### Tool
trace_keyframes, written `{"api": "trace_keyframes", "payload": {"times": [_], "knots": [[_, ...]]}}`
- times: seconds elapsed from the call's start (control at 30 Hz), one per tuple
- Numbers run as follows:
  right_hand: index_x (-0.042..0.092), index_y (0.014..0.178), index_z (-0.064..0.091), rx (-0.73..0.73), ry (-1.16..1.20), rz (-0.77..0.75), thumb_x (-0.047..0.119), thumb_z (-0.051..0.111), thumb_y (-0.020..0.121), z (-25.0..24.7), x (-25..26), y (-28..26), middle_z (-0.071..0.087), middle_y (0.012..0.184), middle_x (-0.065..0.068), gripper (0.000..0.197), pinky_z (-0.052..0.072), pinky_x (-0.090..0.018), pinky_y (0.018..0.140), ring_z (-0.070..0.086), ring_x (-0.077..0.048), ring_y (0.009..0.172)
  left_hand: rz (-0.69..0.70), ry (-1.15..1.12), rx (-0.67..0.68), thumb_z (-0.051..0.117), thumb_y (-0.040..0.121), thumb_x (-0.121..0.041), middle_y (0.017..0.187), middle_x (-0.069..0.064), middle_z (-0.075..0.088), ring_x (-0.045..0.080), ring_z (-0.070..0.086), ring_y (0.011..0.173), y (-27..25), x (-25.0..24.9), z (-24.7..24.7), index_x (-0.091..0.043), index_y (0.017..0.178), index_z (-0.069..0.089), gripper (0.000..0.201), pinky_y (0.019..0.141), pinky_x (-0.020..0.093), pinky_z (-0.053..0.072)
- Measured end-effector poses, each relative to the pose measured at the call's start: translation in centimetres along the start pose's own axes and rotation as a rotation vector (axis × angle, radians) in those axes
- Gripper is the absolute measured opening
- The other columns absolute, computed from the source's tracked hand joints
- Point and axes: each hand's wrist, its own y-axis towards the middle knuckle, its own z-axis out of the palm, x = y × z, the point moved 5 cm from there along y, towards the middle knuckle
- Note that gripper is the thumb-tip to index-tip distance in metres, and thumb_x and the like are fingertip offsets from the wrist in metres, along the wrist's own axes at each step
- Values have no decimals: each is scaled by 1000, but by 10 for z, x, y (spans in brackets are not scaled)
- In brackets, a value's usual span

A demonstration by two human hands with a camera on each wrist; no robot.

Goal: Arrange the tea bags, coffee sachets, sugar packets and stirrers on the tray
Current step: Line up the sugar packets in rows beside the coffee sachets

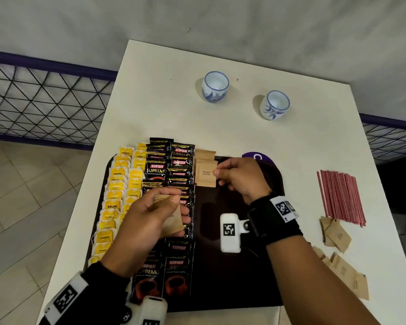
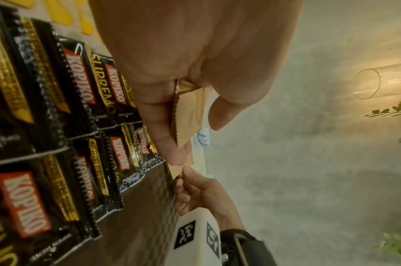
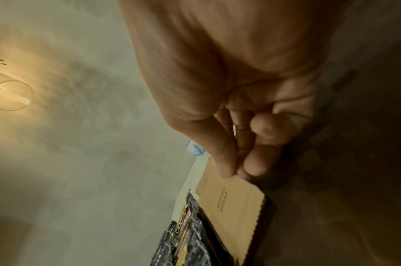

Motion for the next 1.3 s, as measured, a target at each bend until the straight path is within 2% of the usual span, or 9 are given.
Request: {"api": "trace_keyframes", "payload": {"times": [0.17,0.33,0.47,0.63,0.9,1.0,1.13,1.23,1.3], "knots": [[8,81,69,-18,-70,-15,4,75,83,7,-2,2,70,71,-10,8,36,-19,38,58,-12,49,-20,0,1,63,96,-19,94,20,75,38,75,88,-1,4,-1,-14,111,71,17,73,49,62],[11,73,68,-76,-117,-1,8,74,80,9,-4,3,71,66,-18,10,36,-20,38,57,-17,49,-37,3,13,60,98,-18,95,22,75,38,75,89,-2,5,2,-14,111,70,17,71,48,62],[11,72,67,-91,-129,3,9,68,82,10,-4,1,67,56,-9,10,40,-20,40,59,-17,48,-45,-1,19,61,97,-18,95,22,75,38,75,89,-2,5,3,-13,112,70,18,69,45,63],[11,71,64,-93,-127,-5,8,64,82,13,-2,-1,68,60,-11,11,44,-22,42,62,-23,53,-49,-3,17,61,97,-19,94,21,75,38,75,90,-2,6,3,-14,111,70,18,70,45,63],[8,73,67,-99,-144,-1,3,59,81,14,-1,-1,66,56,-9,13,43,-20,40,58,-15,43,-60,-11,21,61,97,-19,95,20,76,37,75,90,-2,6,4,-15,111,71,18,73,46,62],[7,74,67,-101,-140,-2,4,60,81,14,-2,-1,67,56,-9,11,45,-21,41,59,-15,43,-79,-40,44,57,99,-10,98,22,75,38,75,92,-2,6,4,-14,113,70,19,73,47,62],[6,75,68,-98,-142,-5,4,60,81,14,-3,0,68,57,-10,10,49,-23,46,64,-19,48,-121,-82,102,38,93,13,102,26,73,41,74,97,-1,8,5,-11,119,67,45,76,50,62],[5,76,68,-90,-132,-13,4,60,80,15,-4,0,70,59,-12,9,56,-29,53,68,-25,53,-130,-68,124,33,90,18,105,23,74,37,74,101,-1,9,7,-13,122,64,55,85,54,60],[6,76,68,-96,-122,-17,8,65,82,13,-5,-1,71,60,-11,8,56,-29,53,69,-24,54,-124,-60,132,34,91,20,109,20,75,32,74,103,-2,10,9,-16,124,62,57,88,52,60]]}}
